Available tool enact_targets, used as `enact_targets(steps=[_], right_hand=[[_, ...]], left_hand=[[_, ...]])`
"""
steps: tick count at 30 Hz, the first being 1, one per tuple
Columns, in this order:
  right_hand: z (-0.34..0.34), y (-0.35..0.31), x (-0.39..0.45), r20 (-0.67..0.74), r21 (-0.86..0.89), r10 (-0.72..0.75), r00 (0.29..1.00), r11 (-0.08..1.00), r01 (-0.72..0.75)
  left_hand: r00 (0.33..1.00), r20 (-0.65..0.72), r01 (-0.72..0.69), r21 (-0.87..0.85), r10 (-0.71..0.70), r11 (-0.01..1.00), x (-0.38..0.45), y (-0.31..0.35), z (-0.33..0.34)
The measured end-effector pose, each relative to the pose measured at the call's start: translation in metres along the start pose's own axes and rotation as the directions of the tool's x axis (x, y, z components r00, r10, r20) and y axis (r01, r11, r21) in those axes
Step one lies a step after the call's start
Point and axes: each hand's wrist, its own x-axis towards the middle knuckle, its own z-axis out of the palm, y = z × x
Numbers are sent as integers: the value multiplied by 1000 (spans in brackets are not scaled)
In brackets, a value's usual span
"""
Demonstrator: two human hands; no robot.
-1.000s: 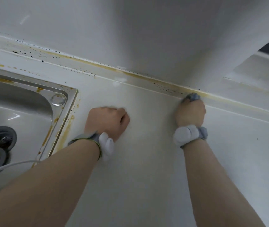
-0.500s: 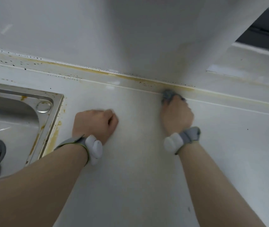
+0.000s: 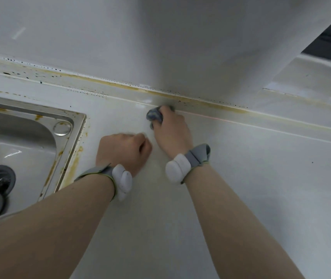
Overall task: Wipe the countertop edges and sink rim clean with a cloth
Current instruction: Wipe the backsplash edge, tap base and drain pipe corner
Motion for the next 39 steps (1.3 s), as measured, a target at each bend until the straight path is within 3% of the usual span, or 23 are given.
enact_targets(steps=[2,4,6,8,10,12,19,22,27,34,37,39], right_hand=[[-7,-1,-6,-141,205,40,989,979,-10],[-25,26,-8,-377,360,208,902,931,-64],[-50,62,-6,-526,512,455,719,844,-160],[-69,93,-3,-563,637,634,530,742,-211],[-77,107,-1,-547,690,718,429,678,-255],[-72,98,3,-546,686,698,464,690,-231],[7,-20,23,-436,596,365,823,802,-40],[13,-39,24,-367,502,271,890,863,-56],[-21,12,15,-476,370,193,858,929,-3],[-94,123,-7,-578,349,474,664,880,-323],[-96,130,-8,-617,360,492,614,871,-335],[-79,113,-6,-651,336,438,620,899,-282]], left_hand=[[1000,4,4,9,-4,1000,-1,0,0],[1000,-1,6,0,-6,1000,0,0,0],[1000,-16,-2,-18,2,1000,1,-1,0],[1000,-25,-9,-21,9,1000,1,-4,0],[1000,-25,-13,-16,12,1000,0,-4,-1],[1000,-21,-14,-11,14,1000,0,-1,-1],[998,59,-2,8,2,1000,1,0,-4],[997,76,-31,-32,34,999,0,-2,-5],[1000,1,-1,25,1,1000,1,0,-1],[1000,-6,-12,-43,11,999,1,-1,2],[1000,-17,-21,-61,20,998,2,-2,2],[1000,-22,-22,-66,21,998,2,-3,2]])
